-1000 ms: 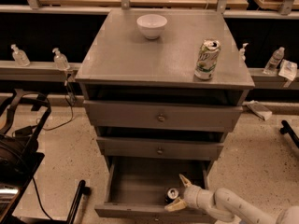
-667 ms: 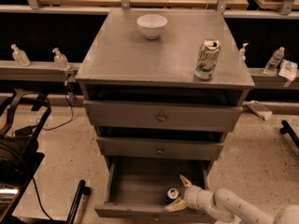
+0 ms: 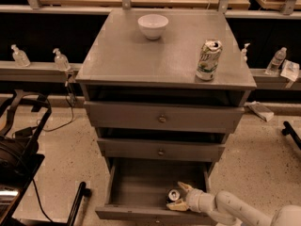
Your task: Pick pepsi can from bottom drawer and place on counter
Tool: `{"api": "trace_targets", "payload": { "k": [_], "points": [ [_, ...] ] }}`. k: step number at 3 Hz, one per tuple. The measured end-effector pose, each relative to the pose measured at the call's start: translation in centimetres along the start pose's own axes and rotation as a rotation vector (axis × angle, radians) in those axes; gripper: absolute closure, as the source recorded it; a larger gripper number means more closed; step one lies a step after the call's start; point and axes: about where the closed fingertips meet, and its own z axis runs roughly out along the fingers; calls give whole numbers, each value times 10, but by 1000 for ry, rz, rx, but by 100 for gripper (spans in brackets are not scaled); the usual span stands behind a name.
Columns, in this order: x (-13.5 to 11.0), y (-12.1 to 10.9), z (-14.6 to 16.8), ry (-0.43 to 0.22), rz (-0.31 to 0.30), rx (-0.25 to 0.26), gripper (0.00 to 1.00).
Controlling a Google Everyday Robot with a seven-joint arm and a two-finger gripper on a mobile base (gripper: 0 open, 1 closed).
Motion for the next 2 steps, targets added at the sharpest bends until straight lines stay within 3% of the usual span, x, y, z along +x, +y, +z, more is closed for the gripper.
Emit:
{"api": "trace_targets", "payload": {
  "k": [2],
  "points": [
    [3,1,0,-8,13,0,74]
  ]
}}
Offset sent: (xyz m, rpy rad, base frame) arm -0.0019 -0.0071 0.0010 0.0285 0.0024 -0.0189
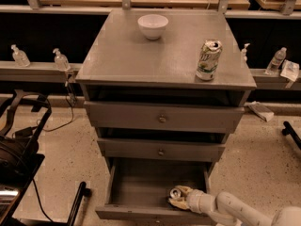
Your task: Pick pepsi can from bottom drawer and place on counter
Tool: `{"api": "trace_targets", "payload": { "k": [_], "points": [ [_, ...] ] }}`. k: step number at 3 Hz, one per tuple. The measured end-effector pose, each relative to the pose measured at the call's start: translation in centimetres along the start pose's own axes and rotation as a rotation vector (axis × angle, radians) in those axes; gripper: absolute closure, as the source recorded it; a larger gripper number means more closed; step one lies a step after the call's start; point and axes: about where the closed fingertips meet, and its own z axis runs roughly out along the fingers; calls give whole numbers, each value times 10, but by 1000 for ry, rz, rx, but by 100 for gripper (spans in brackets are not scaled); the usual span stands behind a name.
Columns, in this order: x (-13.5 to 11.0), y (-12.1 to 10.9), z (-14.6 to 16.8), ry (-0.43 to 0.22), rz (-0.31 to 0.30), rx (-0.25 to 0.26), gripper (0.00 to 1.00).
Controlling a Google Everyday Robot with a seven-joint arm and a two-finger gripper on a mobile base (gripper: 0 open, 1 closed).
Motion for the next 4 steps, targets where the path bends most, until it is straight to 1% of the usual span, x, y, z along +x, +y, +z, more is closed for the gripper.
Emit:
{"api": "trace_targets", "payload": {
  "k": [1,2,3,4],
  "points": [
    [-25,2,-12,-92,10,-4,96],
    [-69,3,-38,-195,-29,2,100],
    [-139,19,-74,-274,-107,-18,100],
    [-189,28,-104,-319,-156,-51,100]
  ]
}}
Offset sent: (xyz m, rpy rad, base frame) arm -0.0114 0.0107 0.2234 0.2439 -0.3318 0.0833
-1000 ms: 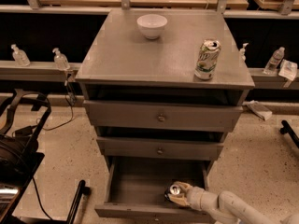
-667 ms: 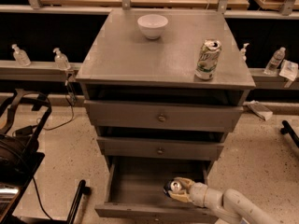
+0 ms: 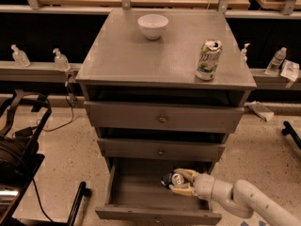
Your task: Pick pepsi can from bottom drawer and place on counter
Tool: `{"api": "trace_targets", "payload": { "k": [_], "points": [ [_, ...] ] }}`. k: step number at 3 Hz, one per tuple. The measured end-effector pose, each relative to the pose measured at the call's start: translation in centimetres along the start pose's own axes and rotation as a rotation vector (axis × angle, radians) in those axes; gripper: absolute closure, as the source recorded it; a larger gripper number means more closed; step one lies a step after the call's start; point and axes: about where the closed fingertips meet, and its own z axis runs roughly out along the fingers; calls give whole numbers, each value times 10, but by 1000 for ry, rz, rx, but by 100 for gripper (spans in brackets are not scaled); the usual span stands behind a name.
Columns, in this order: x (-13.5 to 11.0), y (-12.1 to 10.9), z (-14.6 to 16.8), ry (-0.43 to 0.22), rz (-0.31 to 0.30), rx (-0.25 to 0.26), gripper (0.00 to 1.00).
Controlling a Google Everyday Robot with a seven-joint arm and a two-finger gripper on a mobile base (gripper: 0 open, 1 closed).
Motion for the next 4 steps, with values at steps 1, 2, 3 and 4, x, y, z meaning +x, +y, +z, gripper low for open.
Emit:
{"api": "trace_targets", "payload": {
  "k": [1,2,3,4],
  "points": [
    [-46,-7,-23,-28,-21,-13,100],
    [-94,-13,-44,-24,-49,-22,100],
    [-154,-23,-70,7,-127,7,100],
    [-154,-23,-70,7,-127,7,100]
  ]
}}
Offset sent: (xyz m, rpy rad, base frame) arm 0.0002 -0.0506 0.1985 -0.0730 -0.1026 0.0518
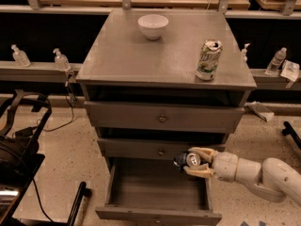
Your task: Pick pepsi can from bottom drawer and place on counter
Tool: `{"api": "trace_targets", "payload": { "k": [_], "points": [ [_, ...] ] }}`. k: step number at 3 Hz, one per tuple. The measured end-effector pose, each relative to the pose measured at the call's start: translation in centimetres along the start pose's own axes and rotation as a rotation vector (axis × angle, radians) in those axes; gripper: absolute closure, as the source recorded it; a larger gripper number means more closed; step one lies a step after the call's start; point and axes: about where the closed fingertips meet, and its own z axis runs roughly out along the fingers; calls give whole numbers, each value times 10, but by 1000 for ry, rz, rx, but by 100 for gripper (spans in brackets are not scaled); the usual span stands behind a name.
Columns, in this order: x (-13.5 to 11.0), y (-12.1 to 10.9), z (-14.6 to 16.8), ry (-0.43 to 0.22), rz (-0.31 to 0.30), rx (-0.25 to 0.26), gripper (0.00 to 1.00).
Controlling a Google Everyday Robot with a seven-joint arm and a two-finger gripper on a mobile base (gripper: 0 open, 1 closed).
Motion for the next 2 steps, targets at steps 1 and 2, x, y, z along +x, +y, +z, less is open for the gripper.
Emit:
{"api": "trace_targets", "payload": {
  "k": [1,2],
  "points": [
    [-38,-5,-1,-2,-44,-28,100],
    [-98,-15,-7,-4,-102,-69,100]
  ]
}}
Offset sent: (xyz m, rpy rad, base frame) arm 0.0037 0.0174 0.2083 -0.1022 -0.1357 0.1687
